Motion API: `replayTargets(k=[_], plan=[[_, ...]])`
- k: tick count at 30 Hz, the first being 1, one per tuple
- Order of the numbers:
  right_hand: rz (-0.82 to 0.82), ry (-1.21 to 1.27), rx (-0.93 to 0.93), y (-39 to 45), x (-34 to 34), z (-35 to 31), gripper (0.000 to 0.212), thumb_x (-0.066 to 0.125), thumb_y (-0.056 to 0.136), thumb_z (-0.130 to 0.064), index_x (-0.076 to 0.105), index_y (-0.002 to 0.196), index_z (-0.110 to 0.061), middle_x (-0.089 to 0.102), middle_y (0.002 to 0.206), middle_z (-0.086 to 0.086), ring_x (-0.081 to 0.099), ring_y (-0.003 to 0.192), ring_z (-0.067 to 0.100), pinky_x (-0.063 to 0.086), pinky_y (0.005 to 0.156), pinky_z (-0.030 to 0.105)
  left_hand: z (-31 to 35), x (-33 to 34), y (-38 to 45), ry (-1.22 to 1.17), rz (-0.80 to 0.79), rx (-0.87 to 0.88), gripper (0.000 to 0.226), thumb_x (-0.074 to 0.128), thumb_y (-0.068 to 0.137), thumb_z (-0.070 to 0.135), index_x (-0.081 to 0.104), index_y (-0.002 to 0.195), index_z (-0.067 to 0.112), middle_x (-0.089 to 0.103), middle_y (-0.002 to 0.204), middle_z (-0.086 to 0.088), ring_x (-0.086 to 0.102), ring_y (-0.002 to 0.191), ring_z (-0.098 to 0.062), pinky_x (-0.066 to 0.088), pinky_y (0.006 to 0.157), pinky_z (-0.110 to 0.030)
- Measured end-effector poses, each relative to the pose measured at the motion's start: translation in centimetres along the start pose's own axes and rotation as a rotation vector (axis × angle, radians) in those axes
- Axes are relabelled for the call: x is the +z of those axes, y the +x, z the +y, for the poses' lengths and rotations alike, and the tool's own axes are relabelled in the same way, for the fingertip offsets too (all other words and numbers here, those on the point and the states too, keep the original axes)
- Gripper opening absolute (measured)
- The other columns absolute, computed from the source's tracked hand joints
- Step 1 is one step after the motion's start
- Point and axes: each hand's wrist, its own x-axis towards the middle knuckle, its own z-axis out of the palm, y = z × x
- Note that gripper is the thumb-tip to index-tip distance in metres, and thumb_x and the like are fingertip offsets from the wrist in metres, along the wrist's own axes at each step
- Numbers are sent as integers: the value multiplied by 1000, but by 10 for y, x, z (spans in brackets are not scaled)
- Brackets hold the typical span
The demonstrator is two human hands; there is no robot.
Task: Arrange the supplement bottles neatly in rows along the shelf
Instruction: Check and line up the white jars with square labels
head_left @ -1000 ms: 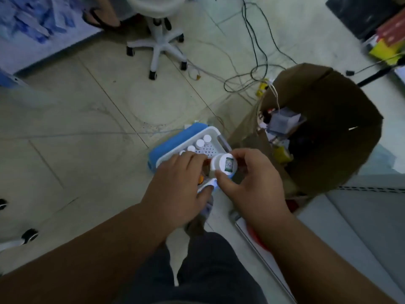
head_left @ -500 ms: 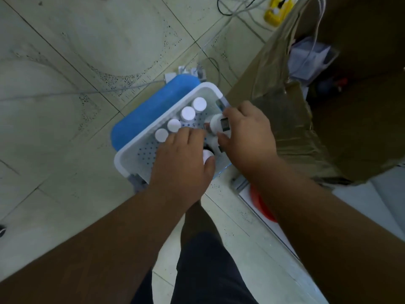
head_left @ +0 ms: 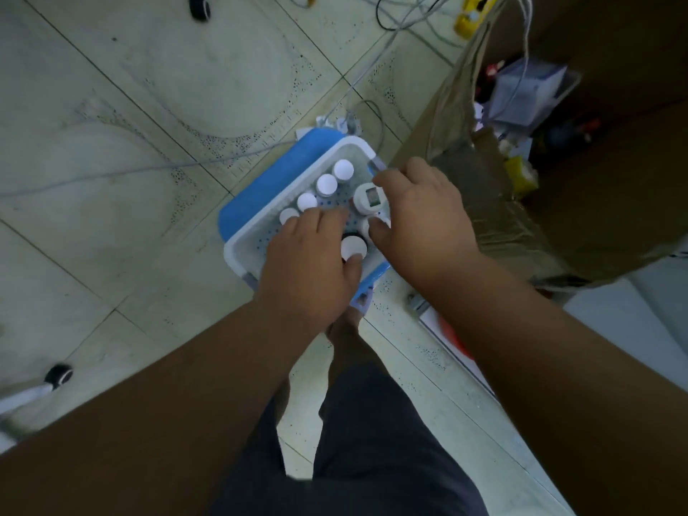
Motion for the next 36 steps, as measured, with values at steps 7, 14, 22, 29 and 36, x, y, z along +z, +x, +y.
replayTargets(k=[7, 14, 22, 29, 36], plan=[[242, 160, -2, -101, -118, -51, 37, 69, 76, -24, 64, 111, -11, 58, 98, 14, 56, 90, 35, 48, 76, 42, 41, -94, -79, 50, 100, 180, 39, 72, 85, 30, 61, 117, 11, 62, 108, -11, 59, 98, -34, 49, 80, -46], [464, 157, 245, -237, -171, -111, 39, 68, 82, -32, 62, 118, -19, 58, 105, 2, 54, 97, 19, 49, 80, 36, 39, -136, -153, 36, 33, 446, 35, 68, 86, 29, 61, 117, 14, 63, 108, -7, 59, 100, -32, 48, 84, -44], [656, 279, 578, -427, -173, -153, 42, 68, 83, -34, 59, 122, -21, 57, 107, -5, 51, 96, 8, 47, 83, 26, 103, -118, -269, 109, -257, 772, 45, 65, 89, 39, 55, 129, 20, 58, 125, -1, 54, 114, -24, 45, 96, -43], [913, 274, 926, -625, -137, -143, 40, 64, 83, -37, 62, 119, -21, 58, 105, -8, 53, 94, 7, 44, 83, 17, 210, -35, -411, 221, -413, 1210, 47, 62, 85, 44, 55, 126, 22, 58, 120, 3, 54, 109, -19, 48, 92, -38], [1006, 202, 1249, -851, -88, -113, 39, 67, 83, -34, 62, 119, -22, 58, 106, -10, 54, 94, 4, 35, 79, 9, 289, 97, -603, 241, -621, 1434, 61, 36, 82, 59, 52, 130, 24, 55, 127, 5, 50, 119, -18, 43, 101, -40]])
